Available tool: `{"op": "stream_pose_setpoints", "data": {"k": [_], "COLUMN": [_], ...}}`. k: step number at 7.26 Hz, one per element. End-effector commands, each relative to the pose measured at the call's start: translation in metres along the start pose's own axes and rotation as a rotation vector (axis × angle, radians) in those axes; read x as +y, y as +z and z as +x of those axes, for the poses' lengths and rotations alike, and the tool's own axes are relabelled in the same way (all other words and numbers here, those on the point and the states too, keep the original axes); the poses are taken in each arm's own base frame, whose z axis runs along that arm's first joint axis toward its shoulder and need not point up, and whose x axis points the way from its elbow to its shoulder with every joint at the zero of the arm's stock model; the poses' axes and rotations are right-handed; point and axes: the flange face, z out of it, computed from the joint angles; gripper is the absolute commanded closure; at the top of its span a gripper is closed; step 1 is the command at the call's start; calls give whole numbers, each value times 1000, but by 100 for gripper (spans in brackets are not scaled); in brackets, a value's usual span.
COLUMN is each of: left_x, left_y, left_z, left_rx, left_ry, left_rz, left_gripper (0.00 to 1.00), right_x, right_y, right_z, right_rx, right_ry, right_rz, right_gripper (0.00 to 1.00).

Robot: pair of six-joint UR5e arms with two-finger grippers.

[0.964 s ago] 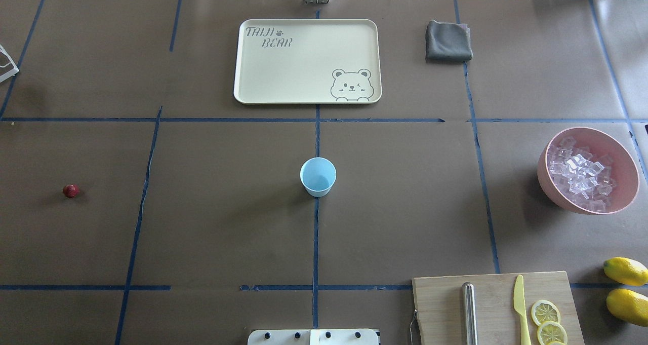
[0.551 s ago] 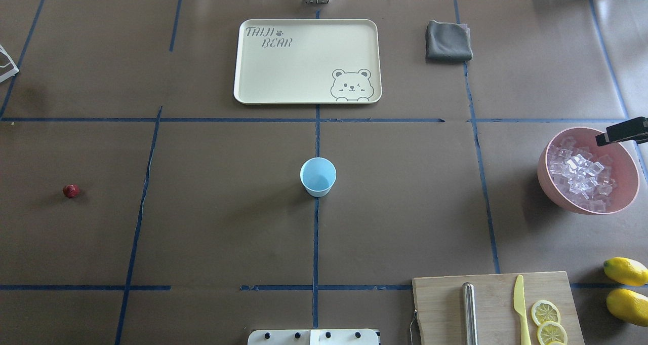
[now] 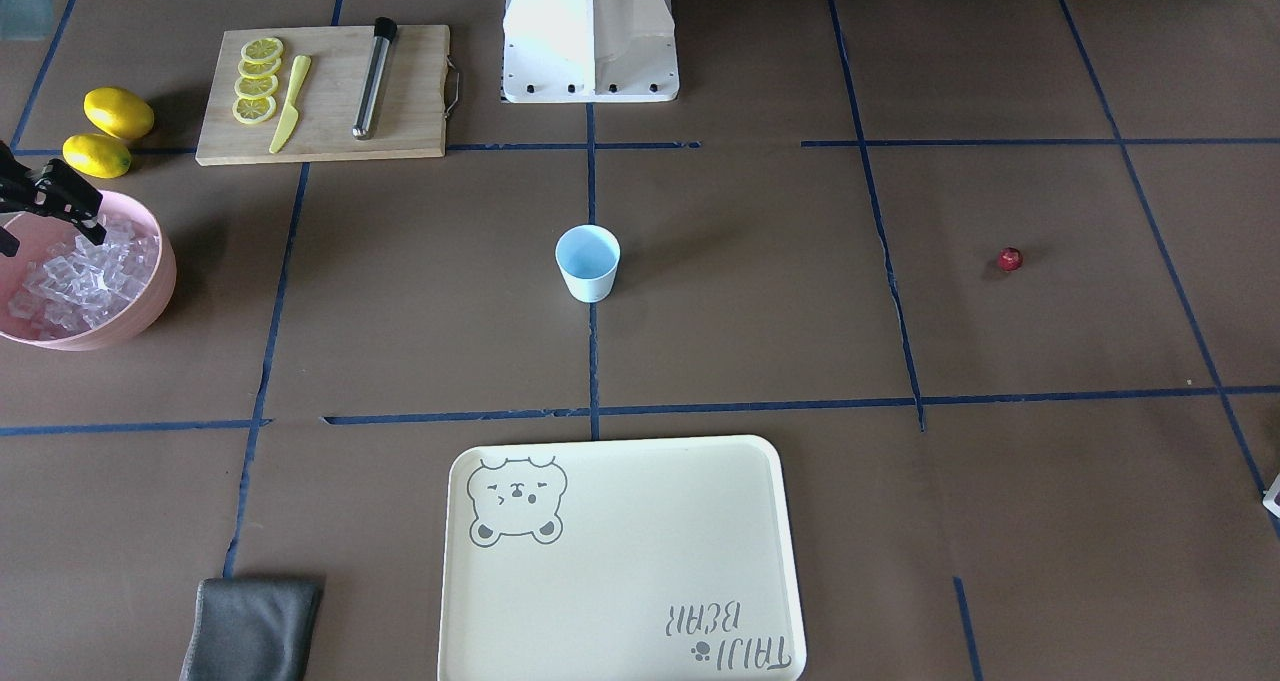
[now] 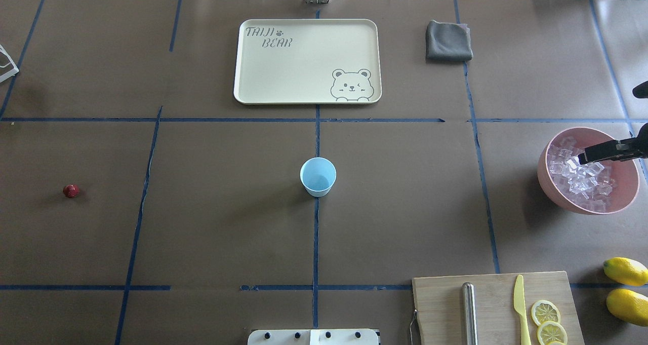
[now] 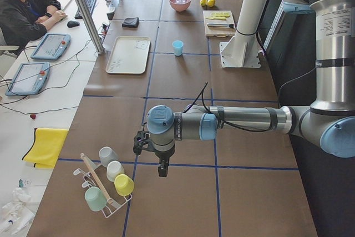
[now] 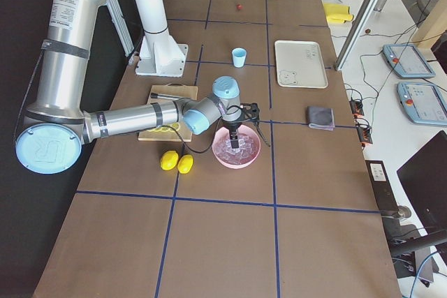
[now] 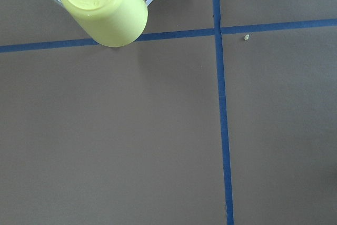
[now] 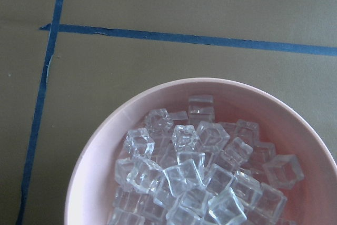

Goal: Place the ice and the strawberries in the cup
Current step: 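Lower the right gripper into the pink bowl over the ice cubes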

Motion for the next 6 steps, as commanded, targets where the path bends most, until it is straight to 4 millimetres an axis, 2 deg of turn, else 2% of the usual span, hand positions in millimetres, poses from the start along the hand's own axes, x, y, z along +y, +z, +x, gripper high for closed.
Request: {"op": "stream_pose_setpoints", "data": {"k": [1,3,5,6], "left_x": [0,0,0,0], "left_y": [0,1,2,2], "left_z": [0,0,-1,-1], "left_rx": [0,0,1,1], "left_ry": [2,0,-1,-1], "left_rz": [0,-2,-3,-3], "left_gripper": [0,0,0,0], "right_x": [13,18,20,20], "right_y": [5,14,18,18], "right_z": [-2,-8,-11,-12], "right_rx": [8,23,26,26], "right_ry": [-14,-33,-43,-44], "right_rz": [-22,-31,-36,-37], "right_gripper": [0,3,22,22]}}
